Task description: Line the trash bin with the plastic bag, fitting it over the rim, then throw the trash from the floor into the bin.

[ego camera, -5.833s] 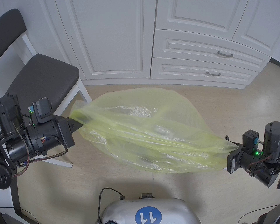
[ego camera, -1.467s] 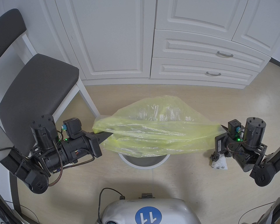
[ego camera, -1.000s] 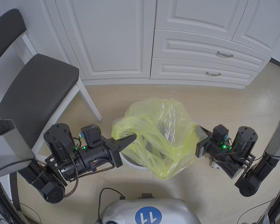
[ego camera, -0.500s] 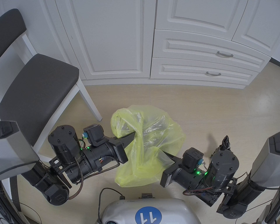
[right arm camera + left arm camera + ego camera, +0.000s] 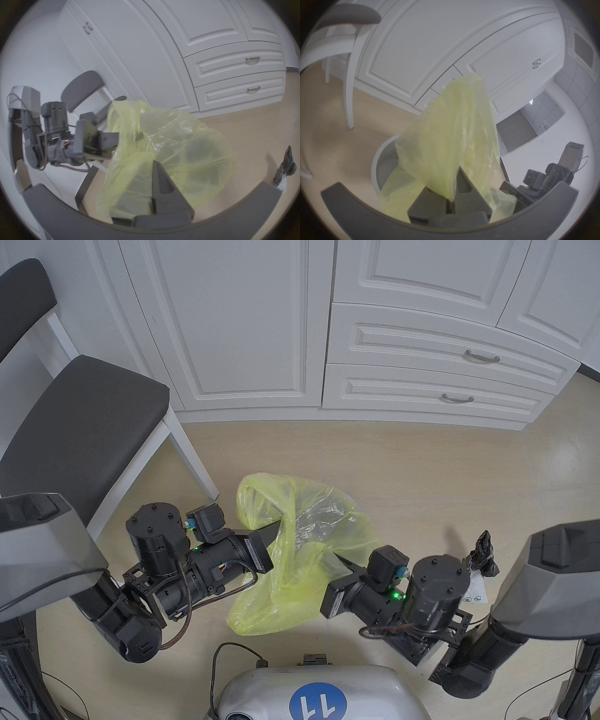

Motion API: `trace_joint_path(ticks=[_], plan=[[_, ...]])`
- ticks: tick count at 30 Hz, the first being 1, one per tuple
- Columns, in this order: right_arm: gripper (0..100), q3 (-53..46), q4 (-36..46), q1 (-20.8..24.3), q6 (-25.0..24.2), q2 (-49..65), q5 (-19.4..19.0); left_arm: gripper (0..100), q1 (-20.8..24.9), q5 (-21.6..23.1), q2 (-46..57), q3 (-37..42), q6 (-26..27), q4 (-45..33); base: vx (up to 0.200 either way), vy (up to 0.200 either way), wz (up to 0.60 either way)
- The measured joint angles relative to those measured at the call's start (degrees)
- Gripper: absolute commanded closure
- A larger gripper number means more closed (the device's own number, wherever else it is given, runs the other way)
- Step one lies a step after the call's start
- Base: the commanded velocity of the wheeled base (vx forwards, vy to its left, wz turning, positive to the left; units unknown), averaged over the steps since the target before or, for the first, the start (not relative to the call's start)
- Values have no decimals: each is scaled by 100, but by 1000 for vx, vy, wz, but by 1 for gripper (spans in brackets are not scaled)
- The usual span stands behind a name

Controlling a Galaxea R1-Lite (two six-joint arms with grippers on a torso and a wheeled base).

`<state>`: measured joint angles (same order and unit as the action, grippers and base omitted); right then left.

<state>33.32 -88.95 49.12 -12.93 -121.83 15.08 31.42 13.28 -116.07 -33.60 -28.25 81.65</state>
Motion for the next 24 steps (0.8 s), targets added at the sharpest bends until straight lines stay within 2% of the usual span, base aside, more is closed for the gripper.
trace_joint_path(ticks=[5, 7, 12, 19, 24], plan=[[100, 522, 0, -479, -258, -542, -52, 100, -155, -11, -325, -282, -271, 33, 0, 0, 0], [100, 690, -2, -614, -532, -747, -121, 100, -215, -17, -416, -355, -310, 32, 0, 0, 0], [100, 933, 2, -756, -855, -1085, -310, 100, -300, -26, -555, -461, -345, -11, 0, 0, 0], [100, 1346, 485, -948, -1629, -1336, -488, 100, -430, -118, -869, -739, -358, -26, 0, 0, 0], [100, 1593, 564, -1084, -1841, -1474, -507, 100, -656, -204, -1069, -934, -361, -34, 0, 0, 0]])
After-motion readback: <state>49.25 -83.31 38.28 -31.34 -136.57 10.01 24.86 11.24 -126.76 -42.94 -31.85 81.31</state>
